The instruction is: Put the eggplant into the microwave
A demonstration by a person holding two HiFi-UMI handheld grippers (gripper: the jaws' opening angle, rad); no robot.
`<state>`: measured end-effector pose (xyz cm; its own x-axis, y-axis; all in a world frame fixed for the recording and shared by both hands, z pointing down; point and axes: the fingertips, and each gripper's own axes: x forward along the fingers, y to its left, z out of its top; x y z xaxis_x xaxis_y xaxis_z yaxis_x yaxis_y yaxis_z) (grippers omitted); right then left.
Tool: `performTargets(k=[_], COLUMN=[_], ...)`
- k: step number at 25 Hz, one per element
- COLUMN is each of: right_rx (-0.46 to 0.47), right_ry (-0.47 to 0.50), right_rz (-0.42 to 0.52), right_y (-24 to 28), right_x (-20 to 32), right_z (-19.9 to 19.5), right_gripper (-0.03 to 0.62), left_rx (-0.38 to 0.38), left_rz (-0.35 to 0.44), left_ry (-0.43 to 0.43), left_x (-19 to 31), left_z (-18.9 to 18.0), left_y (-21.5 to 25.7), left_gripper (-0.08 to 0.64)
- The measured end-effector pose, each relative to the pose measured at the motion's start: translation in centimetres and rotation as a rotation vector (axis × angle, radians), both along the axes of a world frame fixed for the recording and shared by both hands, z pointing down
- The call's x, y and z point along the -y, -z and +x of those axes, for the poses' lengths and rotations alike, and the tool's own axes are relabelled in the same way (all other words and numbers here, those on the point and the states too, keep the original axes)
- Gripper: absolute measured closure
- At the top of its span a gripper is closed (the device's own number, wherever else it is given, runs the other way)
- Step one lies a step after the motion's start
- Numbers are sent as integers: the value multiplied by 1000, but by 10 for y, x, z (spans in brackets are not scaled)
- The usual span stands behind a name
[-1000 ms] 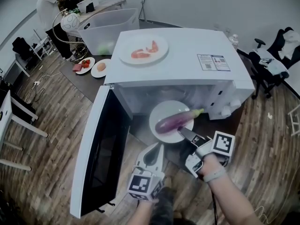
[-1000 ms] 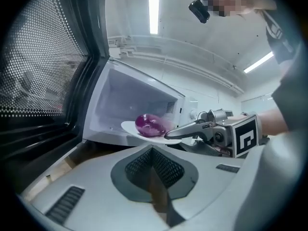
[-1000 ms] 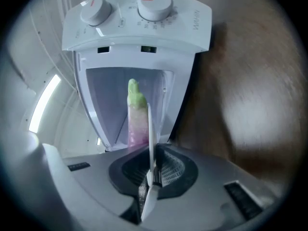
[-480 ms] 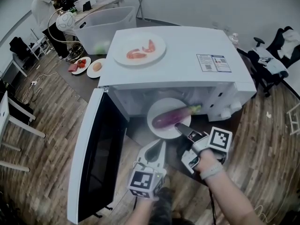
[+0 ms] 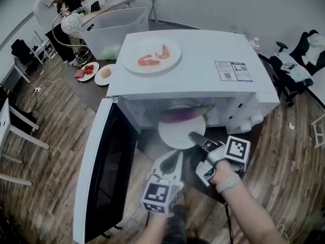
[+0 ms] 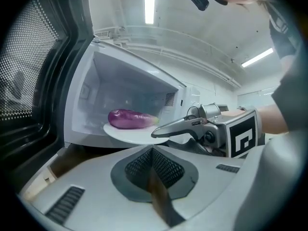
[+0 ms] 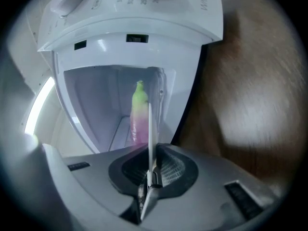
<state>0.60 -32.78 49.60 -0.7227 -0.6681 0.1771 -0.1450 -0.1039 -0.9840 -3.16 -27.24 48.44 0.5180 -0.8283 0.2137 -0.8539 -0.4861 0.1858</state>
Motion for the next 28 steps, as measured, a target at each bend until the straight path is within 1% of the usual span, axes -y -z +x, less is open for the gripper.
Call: performTargets(k=[6, 10, 14, 20, 22, 28], right_rx=[10, 21, -3, -29, -49, -131], right_ry=[8, 28, 74, 148, 165, 246], right_rz=[-3, 5, 56, 146, 167, 239], right_y=[-3, -3, 4, 16, 17, 19], right_x=[5, 8, 11, 14, 14, 7], right_z=[-4, -8, -12, -19, -21, -27], right_gripper=[569, 568, 561, 477, 430, 428], left_rx=[17, 10, 9, -15, -26, -39], left_rz=[-3, -3, 2, -7, -12, -16], left_ry=[-22, -15, -1, 22, 32, 44], left_x=[2, 6, 10, 18, 21, 30], left_z=[7, 7, 4, -1, -3, -3], left_y=[-2, -2, 1, 0, -1, 1], left_gripper=[560, 560, 560, 560, 560, 560])
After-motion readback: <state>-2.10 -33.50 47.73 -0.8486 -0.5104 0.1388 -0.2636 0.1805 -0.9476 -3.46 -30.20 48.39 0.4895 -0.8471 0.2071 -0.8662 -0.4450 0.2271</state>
